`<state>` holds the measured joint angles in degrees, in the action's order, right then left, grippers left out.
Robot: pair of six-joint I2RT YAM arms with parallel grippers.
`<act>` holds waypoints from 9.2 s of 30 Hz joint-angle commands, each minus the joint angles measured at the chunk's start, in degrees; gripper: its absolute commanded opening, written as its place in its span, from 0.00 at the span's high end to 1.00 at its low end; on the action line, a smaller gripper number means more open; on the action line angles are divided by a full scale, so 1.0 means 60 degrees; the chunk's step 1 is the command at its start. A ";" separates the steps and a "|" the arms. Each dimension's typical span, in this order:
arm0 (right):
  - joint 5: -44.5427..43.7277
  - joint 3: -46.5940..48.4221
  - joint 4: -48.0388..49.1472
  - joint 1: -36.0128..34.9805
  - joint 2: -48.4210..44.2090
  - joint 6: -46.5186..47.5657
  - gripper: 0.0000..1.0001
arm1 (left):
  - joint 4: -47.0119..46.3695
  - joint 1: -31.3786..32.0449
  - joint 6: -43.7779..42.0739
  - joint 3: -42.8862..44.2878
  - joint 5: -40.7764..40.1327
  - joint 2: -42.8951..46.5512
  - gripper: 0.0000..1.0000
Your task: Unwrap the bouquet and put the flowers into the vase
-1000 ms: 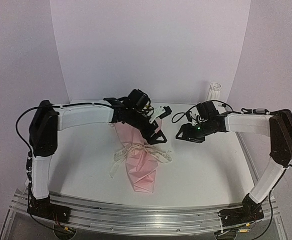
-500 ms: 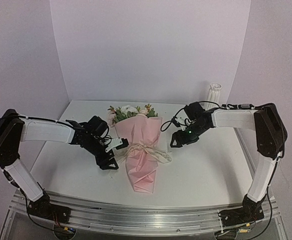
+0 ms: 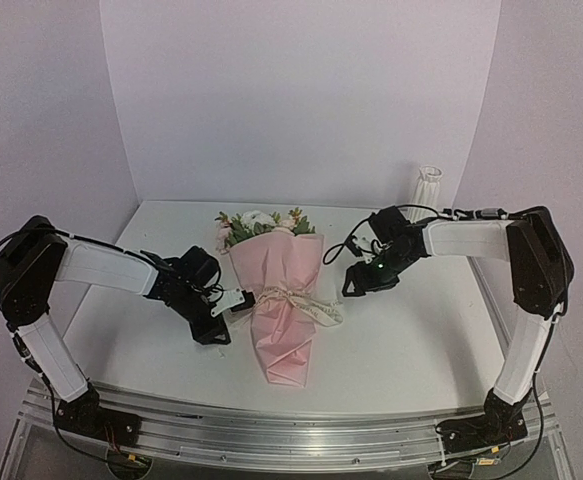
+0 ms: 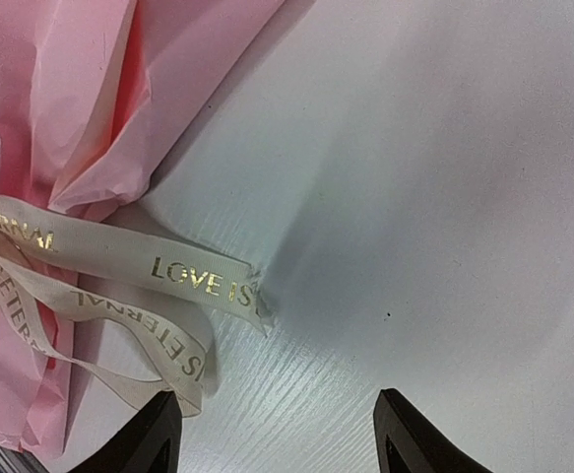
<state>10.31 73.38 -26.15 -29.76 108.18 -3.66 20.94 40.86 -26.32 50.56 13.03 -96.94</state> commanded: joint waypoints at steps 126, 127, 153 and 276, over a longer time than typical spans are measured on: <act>0.1430 0.2592 0.3043 -0.2496 0.0017 0.1352 1.00 | 0.0310 -0.1536 -0.3140 0.3475 0.2678 0.0375 1.00; 0.1443 0.2473 0.3044 -0.2496 -0.0098 0.1363 1.00 | 0.0229 -0.1535 -0.2797 0.3661 0.2738 0.0454 1.00; 0.1285 0.1921 0.2819 -0.2311 0.1465 0.1492 0.55 | -0.0729 -0.3855 0.2889 0.1490 0.4992 0.3010 1.00; 0.2510 0.2075 0.2547 -0.2189 0.0926 0.4005 0.44 | 0.0967 -0.2227 -0.5674 0.3821 0.4693 -0.2049 0.52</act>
<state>21.67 82.20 -7.17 -42.61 107.60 15.93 24.29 27.34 -55.63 71.23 38.54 -108.58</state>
